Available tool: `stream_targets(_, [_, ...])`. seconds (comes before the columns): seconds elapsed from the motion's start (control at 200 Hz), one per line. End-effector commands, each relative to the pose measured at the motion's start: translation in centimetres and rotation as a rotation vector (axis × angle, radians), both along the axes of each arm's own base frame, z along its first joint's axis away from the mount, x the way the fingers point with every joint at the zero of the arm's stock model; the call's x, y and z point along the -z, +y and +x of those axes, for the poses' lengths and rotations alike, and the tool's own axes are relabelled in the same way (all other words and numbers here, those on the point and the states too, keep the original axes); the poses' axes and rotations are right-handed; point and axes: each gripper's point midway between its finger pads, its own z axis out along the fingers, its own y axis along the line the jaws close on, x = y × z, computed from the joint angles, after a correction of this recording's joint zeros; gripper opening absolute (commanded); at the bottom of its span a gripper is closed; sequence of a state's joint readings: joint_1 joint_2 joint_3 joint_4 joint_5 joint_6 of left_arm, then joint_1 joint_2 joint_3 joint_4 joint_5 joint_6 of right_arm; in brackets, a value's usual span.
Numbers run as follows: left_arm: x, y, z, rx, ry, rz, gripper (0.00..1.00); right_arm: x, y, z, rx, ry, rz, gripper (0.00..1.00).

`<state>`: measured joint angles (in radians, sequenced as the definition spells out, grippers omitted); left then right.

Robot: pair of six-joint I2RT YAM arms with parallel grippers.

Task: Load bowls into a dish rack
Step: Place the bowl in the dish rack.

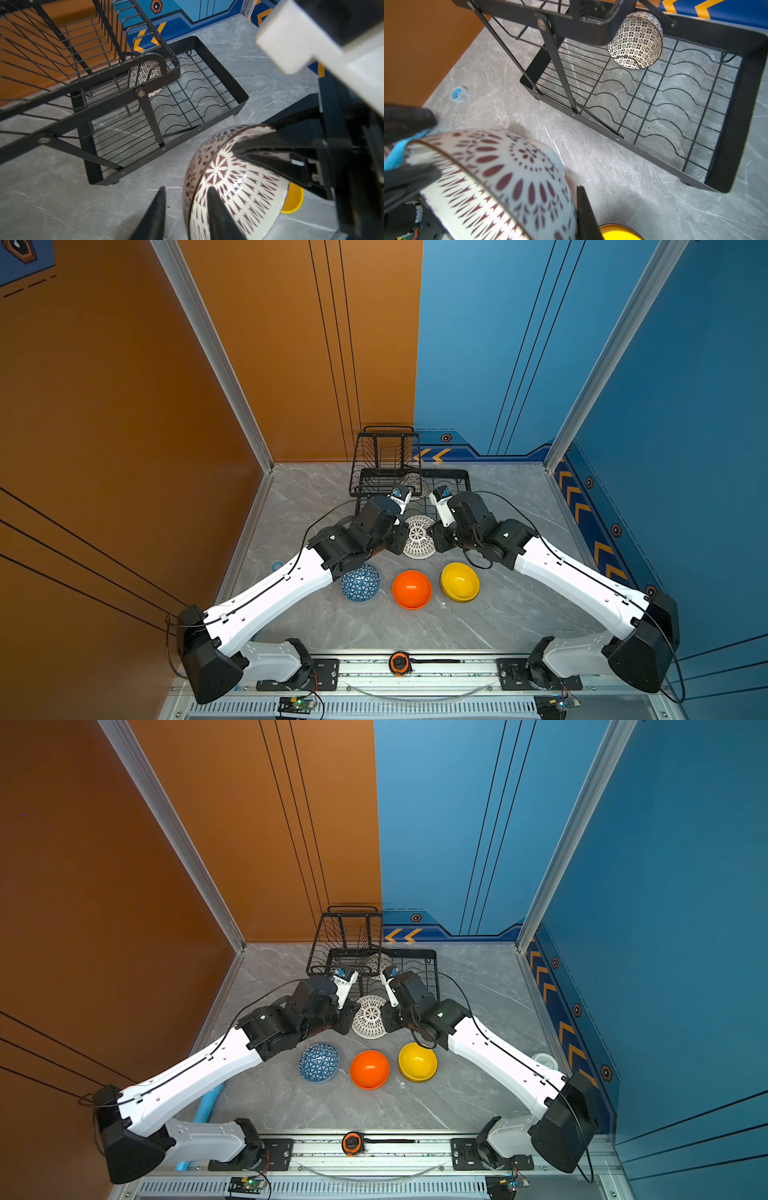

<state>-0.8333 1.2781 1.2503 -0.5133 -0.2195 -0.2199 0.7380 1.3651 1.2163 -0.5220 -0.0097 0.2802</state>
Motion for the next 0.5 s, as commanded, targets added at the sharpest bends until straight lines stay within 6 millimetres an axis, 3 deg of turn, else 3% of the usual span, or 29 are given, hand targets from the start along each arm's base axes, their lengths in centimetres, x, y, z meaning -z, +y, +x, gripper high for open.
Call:
stream_targets(0.0, [-0.8,-0.1,-0.4,0.034,-0.007,-0.022,0.49,-2.5,-1.5,0.7,0.018,-0.104,-0.029,0.0])
stream_targets(0.055, [-0.5,0.1,-0.5,0.037,0.005,-0.012,0.62,-2.7,-2.1,1.0,0.023,-0.129,-0.051,0.0])
stream_targets(0.195, [-0.2,0.9,-0.7,0.032,0.017,0.012,0.85,-3.2,-3.1,1.5,0.015,-0.198,-0.107,0.0])
stream_targets(0.29, [-0.3,1.6,-0.7,0.021,0.02,0.024,1.0,-3.5,-5.6,3.0,0.059,-0.259,-0.181,0.0])
stream_targets(0.496, [-0.1,3.1,-0.4,-0.003,0.036,0.04,0.98,-5.7,-10.7,6.8,0.163,-0.457,-0.323,0.0])
